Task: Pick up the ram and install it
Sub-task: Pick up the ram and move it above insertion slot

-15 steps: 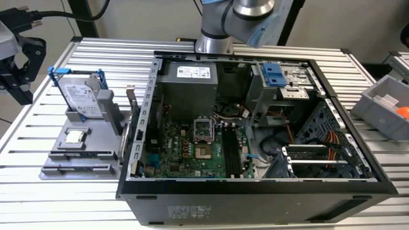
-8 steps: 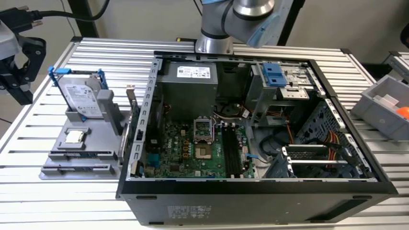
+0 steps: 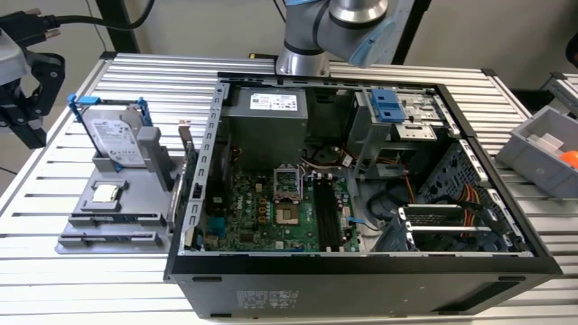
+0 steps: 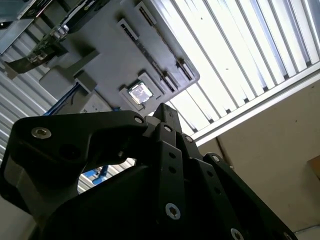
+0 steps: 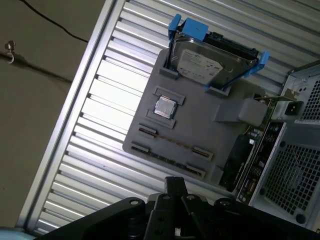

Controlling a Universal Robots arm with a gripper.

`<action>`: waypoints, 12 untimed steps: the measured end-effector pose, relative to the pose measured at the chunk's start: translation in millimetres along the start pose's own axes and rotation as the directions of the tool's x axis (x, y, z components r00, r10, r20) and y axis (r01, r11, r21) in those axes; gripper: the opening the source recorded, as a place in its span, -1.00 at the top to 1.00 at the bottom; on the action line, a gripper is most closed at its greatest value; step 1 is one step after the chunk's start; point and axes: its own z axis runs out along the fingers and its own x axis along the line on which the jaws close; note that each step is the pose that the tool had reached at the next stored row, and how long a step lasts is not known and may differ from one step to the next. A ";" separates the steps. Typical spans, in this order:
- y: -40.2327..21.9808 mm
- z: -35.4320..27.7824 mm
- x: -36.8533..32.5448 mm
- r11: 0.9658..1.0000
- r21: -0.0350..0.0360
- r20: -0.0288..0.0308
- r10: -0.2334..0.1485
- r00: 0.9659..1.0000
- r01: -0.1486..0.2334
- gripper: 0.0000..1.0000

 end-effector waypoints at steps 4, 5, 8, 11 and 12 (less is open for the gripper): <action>0.0 0.0 0.0 1.000 0.000 0.000 -0.002 1.000 0.002 1.00; 0.0 0.0 0.0 1.000 0.000 0.000 -0.002 1.000 0.002 1.00; 0.0 0.0 0.0 1.000 0.000 0.000 -0.003 1.000 0.003 1.00; 0.0 0.0 0.0 1.000 0.000 0.000 -0.007 1.000 0.007 1.00; 0.0 0.1 0.0 1.000 0.000 0.000 -0.010 1.000 0.010 1.00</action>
